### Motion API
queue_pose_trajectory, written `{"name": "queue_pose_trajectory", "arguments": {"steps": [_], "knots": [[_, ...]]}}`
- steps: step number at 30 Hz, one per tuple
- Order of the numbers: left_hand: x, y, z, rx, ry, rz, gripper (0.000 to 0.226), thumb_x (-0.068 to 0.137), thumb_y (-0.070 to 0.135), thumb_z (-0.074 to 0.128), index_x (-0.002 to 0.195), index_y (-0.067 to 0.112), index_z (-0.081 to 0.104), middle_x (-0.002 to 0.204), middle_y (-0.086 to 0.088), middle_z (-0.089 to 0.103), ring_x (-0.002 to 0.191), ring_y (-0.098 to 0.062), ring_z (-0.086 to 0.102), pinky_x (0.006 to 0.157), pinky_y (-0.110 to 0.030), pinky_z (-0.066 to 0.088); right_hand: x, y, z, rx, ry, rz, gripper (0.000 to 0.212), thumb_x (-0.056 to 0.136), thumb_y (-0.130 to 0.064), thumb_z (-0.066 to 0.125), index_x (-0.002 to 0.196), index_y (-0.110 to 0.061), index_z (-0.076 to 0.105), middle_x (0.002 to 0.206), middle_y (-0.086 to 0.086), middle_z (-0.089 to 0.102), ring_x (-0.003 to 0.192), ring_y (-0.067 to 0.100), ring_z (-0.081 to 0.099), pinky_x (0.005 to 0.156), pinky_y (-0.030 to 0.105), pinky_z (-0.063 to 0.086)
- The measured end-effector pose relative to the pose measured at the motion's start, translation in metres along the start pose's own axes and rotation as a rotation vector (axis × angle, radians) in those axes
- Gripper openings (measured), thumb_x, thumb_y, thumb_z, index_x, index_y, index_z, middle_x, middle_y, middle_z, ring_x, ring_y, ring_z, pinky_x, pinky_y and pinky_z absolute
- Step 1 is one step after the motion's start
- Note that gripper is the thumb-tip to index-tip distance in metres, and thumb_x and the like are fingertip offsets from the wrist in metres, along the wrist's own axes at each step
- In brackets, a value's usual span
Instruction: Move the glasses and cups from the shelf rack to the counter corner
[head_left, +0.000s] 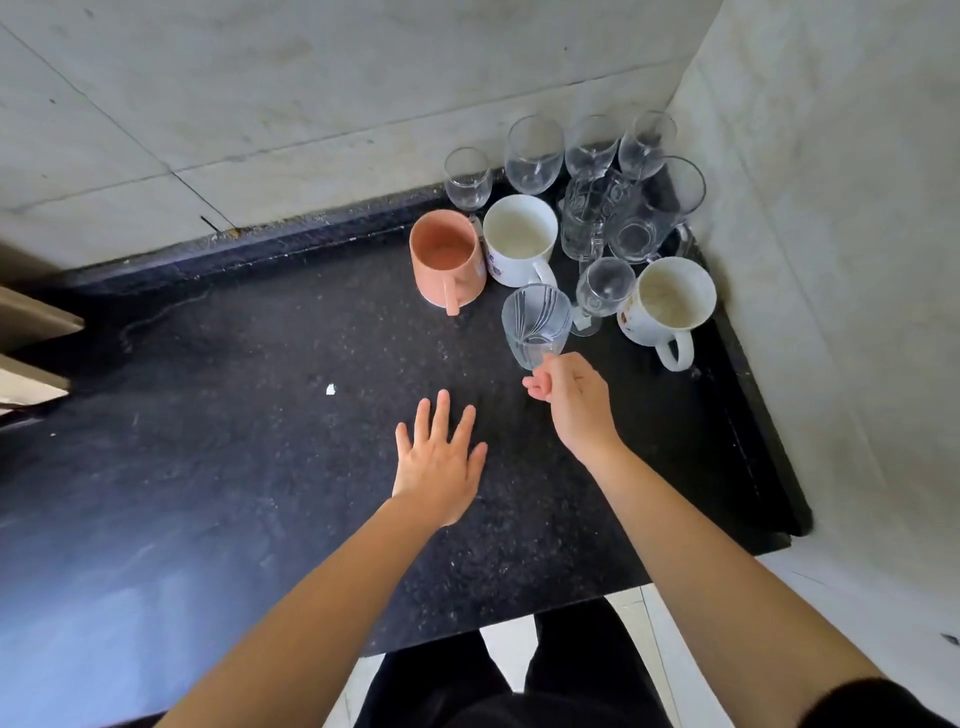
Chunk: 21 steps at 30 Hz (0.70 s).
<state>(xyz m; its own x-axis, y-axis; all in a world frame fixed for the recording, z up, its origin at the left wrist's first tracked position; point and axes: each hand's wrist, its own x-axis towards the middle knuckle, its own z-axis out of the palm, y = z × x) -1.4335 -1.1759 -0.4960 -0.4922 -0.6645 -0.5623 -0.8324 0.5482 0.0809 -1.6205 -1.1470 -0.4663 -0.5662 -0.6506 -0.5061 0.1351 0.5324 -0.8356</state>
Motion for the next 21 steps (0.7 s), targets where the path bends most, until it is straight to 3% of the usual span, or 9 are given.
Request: {"name": "queue_pose_trajectory", "arguments": {"steps": [7, 12, 16, 21], "knots": [[0.004, 0.005, -0.003, -0.038, -0.056, -0.022, 0.062, 0.103, 0.055, 0.012, 0.159, 0.029, 0.003, 0.167, -0.005, -0.011, 0.153, -0.034, -0.009, 0.122, -0.058, 0.009, 0.010, 0.001, 0.000, 0.003, -0.015, 0.005, 0.025, 0.098, -0.022, 0.048, 0.077, -0.016, 0.059, 0.094, 0.000, 0.070, 0.093, 0.016, 0.073, 0.092, 0.039, 0.059], [0.003, 0.003, -0.005, -0.011, -0.071, -0.009, 0.063, 0.103, 0.055, 0.013, 0.159, 0.029, 0.001, 0.167, -0.006, -0.014, 0.153, -0.035, -0.011, 0.122, -0.057, 0.008, 0.009, 0.006, 0.000, -0.039, -0.017, 0.028, 0.024, 0.101, -0.024, 0.047, 0.093, -0.007, 0.061, 0.099, -0.004, 0.068, 0.097, 0.017, 0.072, 0.092, 0.038, 0.059], [0.001, 0.001, -0.006, 0.006, -0.080, 0.003, 0.064, 0.102, 0.055, 0.013, 0.159, 0.029, -0.001, 0.167, -0.006, -0.014, 0.153, -0.035, -0.011, 0.122, -0.057, 0.010, 0.006, 0.006, -0.001, -0.062, 0.007, 0.029, 0.025, 0.103, -0.026, 0.045, 0.102, -0.008, 0.063, 0.112, 0.002, 0.062, 0.098, 0.016, 0.071, 0.081, 0.023, 0.059], [0.001, 0.000, -0.006, 0.034, -0.093, 0.020, 0.064, 0.103, 0.054, 0.013, 0.158, 0.028, -0.004, 0.166, -0.007, -0.016, 0.153, -0.035, -0.011, 0.122, -0.056, 0.011, -0.006, -0.010, -0.009, -0.298, 0.063, 0.024, 0.029, 0.103, -0.036, 0.049, 0.118, -0.013, 0.060, 0.126, 0.006, 0.055, 0.100, 0.015, 0.063, 0.089, 0.034, 0.055]]}}
